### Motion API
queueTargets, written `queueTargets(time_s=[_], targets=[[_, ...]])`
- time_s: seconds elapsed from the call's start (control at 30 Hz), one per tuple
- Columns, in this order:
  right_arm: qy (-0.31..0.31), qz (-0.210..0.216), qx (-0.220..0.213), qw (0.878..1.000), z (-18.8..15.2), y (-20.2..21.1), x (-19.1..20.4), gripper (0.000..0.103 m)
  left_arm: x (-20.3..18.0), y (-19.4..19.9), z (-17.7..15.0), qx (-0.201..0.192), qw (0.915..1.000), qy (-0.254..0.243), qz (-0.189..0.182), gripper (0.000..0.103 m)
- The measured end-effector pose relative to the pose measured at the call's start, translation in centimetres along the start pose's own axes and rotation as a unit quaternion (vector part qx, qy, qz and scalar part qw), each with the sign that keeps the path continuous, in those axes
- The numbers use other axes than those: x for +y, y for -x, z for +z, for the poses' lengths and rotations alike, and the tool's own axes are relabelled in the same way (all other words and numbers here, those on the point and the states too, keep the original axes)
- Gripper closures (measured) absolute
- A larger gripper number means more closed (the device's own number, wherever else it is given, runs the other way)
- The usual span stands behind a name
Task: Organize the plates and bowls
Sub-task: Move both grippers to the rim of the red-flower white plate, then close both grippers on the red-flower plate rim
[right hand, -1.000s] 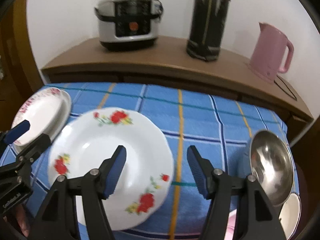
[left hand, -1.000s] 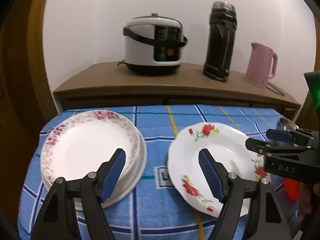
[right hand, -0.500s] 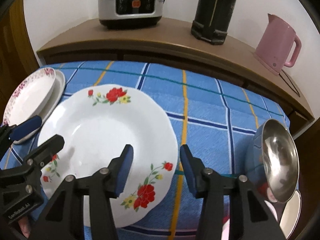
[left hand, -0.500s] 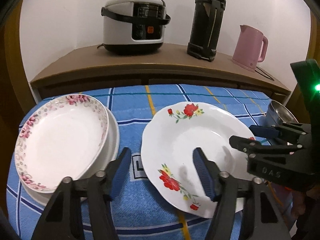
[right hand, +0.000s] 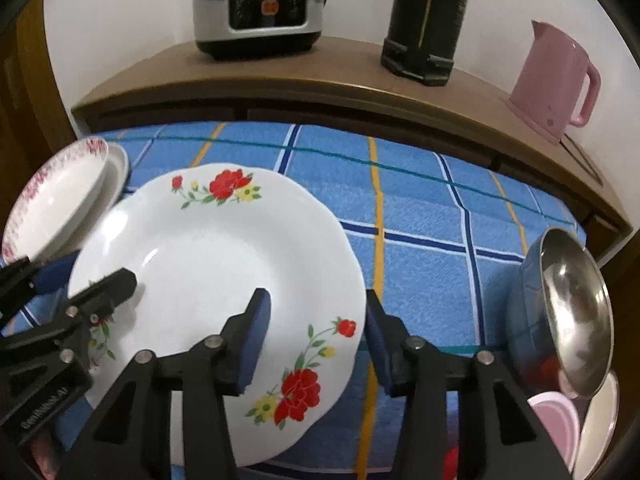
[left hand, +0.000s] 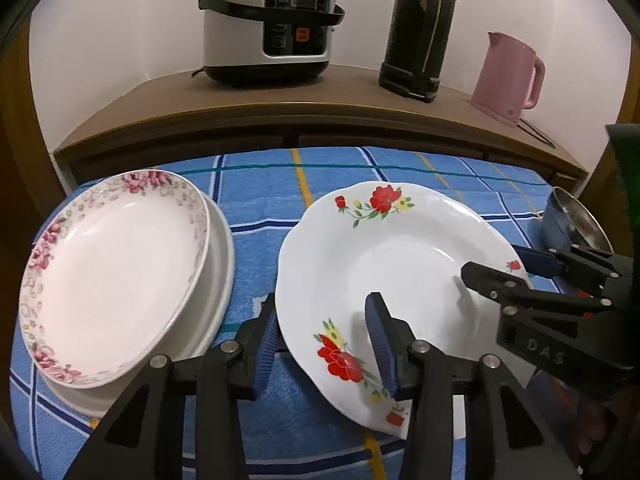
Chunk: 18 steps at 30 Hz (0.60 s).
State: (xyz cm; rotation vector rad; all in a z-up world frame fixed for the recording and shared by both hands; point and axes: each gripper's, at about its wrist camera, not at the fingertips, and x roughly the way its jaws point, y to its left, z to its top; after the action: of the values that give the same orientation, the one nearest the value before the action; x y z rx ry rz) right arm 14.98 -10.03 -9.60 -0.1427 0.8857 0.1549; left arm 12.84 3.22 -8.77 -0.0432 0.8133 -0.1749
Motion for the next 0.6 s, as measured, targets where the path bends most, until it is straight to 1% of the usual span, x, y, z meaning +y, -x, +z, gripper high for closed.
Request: queueTargets(time_s=[0.07, 0.17, 0.27, 0.33, 0.4, 0.6], targets=[[-0.001, 0.004, -0.006, 1.000, -0.1, 0.1, 0.1, 0.060, 0.4, 0.3, 0.0, -0.006, 0.9999, 0.008, -0.001, 0.058], [0.001, 0.006, -0.011, 1.000, -0.1, 0.2, 0.4, 0.061, 0.7, 1.0, 0.0, -0.027, 0.9996, 0.013, -0.001, 0.058], [0.003, 0.009, -0.017, 1.000, 0.2, 0.6, 0.5, 0.066, 1.2, 1.1, 0.2, -0.034, 0.9992, 0.023, -0.002, 0.058], [-0.002, 0.018, -0.026, 0.999, 0.4, 1.0, 0.2, 0.071, 1.5, 1.2, 0.3, -0.038, 0.9989, 0.029, 0.000, 0.058], [-0.002, 0.020, -0.034, 0.999, 0.6, 1.4, 0.2, 0.074, 1.6, 1.4, 0.2, -0.047, 0.9984, 0.033, 0.001, 0.058], [-0.006, 0.030, -0.044, 0.999, 1.0, 2.0, 0.0, 0.075, 2.0, 2.0, 0.1, -0.067, 0.9967, 0.044, 0.010, 0.069]])
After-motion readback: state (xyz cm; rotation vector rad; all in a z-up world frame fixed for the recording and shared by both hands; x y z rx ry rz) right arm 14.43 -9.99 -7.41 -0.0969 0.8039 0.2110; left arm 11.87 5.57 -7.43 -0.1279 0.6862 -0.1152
